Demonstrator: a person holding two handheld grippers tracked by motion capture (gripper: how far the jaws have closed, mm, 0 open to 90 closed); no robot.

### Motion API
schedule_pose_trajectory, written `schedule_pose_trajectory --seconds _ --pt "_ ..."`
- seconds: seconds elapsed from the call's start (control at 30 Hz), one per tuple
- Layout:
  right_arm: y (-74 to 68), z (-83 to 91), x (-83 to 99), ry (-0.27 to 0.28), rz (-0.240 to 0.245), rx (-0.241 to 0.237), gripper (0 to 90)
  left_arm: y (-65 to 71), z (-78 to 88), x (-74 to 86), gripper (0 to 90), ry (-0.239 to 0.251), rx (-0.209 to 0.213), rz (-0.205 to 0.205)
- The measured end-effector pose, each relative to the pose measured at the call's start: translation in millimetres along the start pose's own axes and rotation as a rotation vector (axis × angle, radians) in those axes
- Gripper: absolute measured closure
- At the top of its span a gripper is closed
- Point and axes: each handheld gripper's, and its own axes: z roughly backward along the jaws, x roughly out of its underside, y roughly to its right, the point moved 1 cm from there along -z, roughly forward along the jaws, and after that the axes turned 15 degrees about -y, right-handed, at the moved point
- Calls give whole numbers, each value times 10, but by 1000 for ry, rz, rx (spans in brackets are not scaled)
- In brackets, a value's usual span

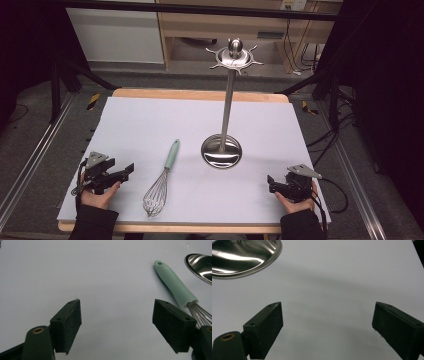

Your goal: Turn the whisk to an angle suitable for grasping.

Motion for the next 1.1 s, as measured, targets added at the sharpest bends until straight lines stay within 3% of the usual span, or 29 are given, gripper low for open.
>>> schedule_pose_trajectory --seconds 0.43,0.73,1.1 --pt "-30 2 36 -13 12 -7 176 170 61 -98 238 9 31 -58" --pt "-95 22 58 -13 40 -2 202 277 74 -179 246 0 38 -106" --pt "-111 23 57 -16 39 -12 218 426 55 -298 245 -28 56 -148"
